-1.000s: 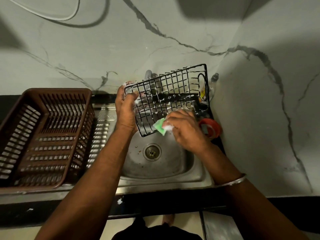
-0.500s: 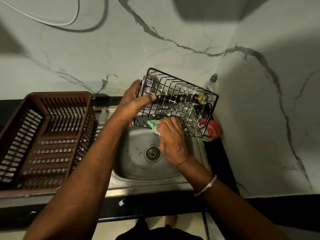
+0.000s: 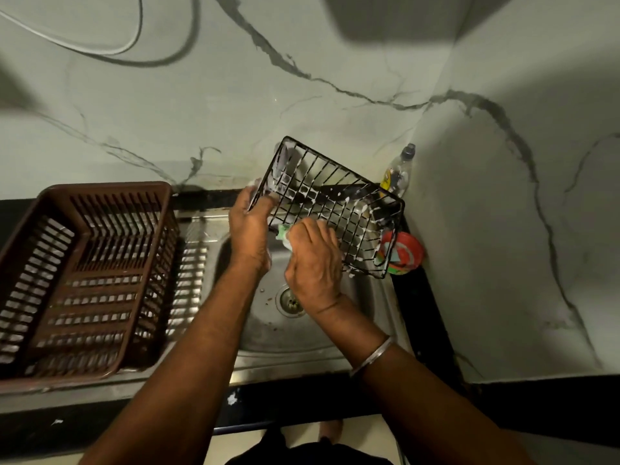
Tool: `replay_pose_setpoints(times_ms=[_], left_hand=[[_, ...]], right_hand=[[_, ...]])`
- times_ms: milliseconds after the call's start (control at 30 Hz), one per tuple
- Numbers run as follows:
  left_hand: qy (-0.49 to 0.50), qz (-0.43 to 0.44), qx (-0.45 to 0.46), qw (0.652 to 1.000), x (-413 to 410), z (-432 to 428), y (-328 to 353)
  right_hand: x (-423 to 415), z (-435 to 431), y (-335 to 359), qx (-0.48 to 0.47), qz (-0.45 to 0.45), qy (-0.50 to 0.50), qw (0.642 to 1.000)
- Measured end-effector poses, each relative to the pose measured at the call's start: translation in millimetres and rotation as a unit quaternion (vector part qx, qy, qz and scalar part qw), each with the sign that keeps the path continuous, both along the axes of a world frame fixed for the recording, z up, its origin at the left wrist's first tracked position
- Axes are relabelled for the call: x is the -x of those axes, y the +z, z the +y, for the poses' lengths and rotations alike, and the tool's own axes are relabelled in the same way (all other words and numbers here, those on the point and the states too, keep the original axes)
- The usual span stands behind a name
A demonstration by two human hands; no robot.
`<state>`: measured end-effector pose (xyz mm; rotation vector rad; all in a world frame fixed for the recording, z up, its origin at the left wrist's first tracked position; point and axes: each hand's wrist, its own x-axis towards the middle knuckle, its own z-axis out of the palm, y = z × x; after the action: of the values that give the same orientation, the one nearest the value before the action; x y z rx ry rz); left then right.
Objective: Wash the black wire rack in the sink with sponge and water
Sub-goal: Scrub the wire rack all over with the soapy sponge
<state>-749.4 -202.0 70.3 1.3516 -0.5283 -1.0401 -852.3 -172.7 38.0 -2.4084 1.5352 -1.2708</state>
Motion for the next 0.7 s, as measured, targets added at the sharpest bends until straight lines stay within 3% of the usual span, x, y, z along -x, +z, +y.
replay_pose_setpoints(times_ms=[133, 233, 333, 467, 600, 700], left_hand=[[0.026, 0.085, -0.004, 0.996, 9.1, 1.3, -10.9], [-0.004, 0.251, -0.019, 0.968, -1.4, 1.6, -13.9], [-0.021, 0.336, 0.001, 0.942, -11.0, 1.9, -15.7], [0.018, 0.340, 0.044, 0.939, -10.9, 6.6, -12.8], [0.044, 0.315, 0.056, 0.946, -2.2, 10.7, -7.5], [0.029, 0.378, 0.084, 0.922, -3.9, 8.2, -5.4]], right_hand=[[-7.1, -0.3, -0.4, 0.004, 0.015, 0.003, 1.000], [-2.6, -4.3, 0.1, -0.001, 0.019, 0.047, 0.999], [7.2, -10.0, -1.5, -0.102, -0.044, 0.136, 0.984], [27.9, -19.9, 7.0, -0.219, -0.095, 0.176, 0.955], [10.9, -16.3, 10.8, -0.163, -0.125, 0.077, 0.976], [3.2, -3.0, 11.1, -0.121, -0.089, 0.155, 0.977]])
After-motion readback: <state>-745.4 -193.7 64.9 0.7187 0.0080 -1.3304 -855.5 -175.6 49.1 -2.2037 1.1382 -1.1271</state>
